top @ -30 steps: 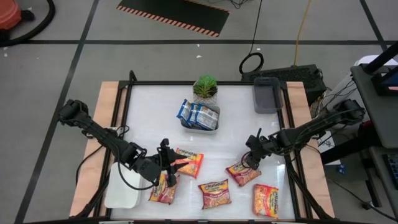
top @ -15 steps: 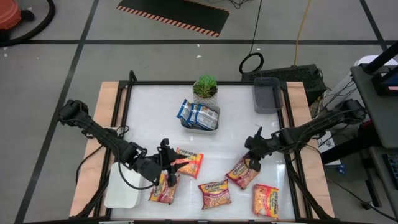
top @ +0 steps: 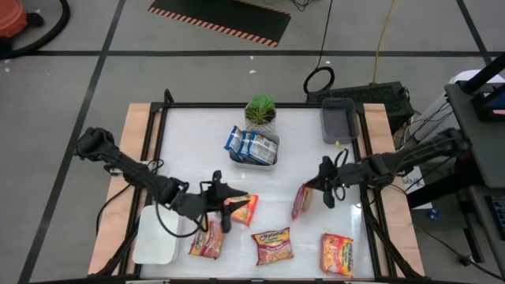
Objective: Sort Maruchan noodles
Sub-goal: Put the right red noodle pack into the black bin
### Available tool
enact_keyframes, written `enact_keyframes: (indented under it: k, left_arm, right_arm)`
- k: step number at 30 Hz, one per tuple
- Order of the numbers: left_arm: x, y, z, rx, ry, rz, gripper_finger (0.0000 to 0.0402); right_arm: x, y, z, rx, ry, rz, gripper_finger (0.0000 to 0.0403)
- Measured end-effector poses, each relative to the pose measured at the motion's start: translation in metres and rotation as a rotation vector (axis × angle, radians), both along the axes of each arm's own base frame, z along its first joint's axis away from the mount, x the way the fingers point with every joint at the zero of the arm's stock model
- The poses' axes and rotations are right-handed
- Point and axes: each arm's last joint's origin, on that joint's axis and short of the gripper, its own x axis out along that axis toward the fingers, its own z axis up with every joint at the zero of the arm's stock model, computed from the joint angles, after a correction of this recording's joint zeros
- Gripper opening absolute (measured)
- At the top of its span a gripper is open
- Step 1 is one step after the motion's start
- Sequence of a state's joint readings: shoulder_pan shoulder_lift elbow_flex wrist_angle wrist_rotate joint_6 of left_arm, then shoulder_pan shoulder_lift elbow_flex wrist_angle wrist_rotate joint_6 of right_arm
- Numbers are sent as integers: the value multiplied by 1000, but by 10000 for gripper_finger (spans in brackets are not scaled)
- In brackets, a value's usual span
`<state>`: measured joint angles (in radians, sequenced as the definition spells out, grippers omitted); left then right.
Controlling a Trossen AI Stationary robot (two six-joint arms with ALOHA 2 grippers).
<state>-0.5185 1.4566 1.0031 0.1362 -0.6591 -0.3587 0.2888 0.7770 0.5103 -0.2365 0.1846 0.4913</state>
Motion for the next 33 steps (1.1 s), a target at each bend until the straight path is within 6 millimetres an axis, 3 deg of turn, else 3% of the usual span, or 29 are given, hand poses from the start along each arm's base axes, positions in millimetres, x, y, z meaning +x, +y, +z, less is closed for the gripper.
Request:
enact_keyframes:
  k: [5, 12, 20, 23, 33]
  left_arm:
    - [17, 8, -8, 91, -33, 85, 118]
    - [43, 14, -38, 283, 28, 93, 118]
    - [62, 22, -66, 318, 62, 80, 123]
    - [66, 26, -65, 292, 35, 51, 158]
    - [71, 42, -59, 295, -9, 172, 362]
  right_arm:
    - [-2, -12, 9, -36, -72, -45, 0]
    - [0, -26, 21, -93, -193, -141, 0]
    - [4, -28, 29, -92, -277, -154, 0]
    - [5, -28, 34, -79, -335, -156, 0]
    - [7, -28, 46, -96, -458, -216, 0]
